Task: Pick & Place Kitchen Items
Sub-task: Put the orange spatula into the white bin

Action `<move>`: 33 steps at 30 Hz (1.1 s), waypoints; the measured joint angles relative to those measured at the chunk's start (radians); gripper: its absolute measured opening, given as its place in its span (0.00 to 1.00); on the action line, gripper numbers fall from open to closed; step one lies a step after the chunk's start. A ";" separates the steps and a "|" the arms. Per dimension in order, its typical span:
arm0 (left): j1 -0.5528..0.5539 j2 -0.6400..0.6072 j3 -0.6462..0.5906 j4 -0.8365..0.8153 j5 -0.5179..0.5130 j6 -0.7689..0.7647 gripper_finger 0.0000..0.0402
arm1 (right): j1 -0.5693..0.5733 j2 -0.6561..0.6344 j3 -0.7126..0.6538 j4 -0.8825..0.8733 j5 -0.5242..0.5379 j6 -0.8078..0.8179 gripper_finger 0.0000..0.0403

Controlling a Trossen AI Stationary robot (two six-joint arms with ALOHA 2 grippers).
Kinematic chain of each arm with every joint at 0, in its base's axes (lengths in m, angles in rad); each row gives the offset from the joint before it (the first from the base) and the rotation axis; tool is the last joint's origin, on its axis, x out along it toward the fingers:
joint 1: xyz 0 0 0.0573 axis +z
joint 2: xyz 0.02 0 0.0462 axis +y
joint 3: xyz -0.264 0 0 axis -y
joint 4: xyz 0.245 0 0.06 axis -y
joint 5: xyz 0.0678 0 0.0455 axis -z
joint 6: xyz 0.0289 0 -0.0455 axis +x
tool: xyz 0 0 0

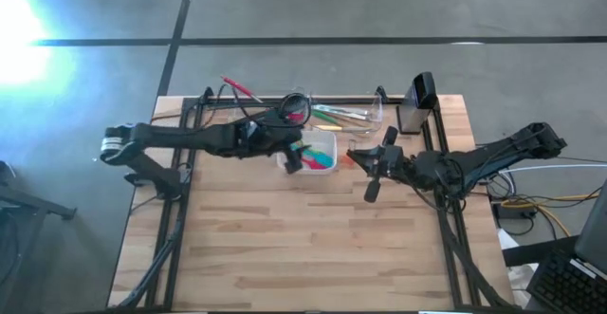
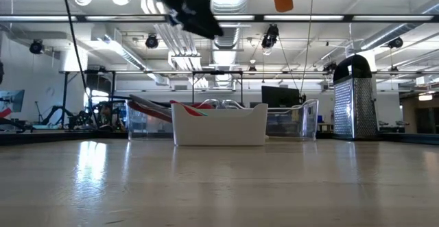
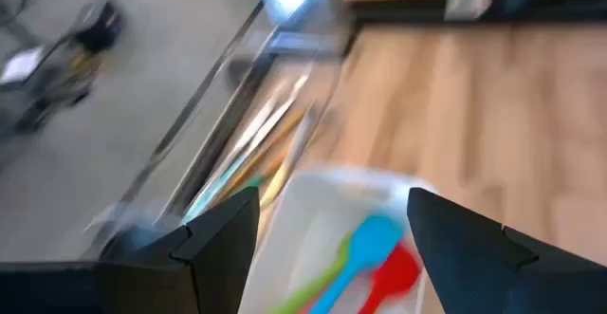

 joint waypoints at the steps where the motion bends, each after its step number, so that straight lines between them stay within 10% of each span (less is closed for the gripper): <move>1: 0.000 -0.020 0.000 -0.054 -0.026 -0.014 0.68 | 0.000 -0.001 0.002 -0.008 0.000 0.001 0.02; 17: -0.017 -0.357 -0.157 -0.301 -0.082 -0.127 0.68 | -0.034 0.001 0.055 -0.126 -0.021 0.013 0.02; 33: -0.025 -0.540 -0.277 -0.301 -0.074 -0.197 0.68 | -0.268 0.116 0.212 -0.327 -0.376 0.090 0.02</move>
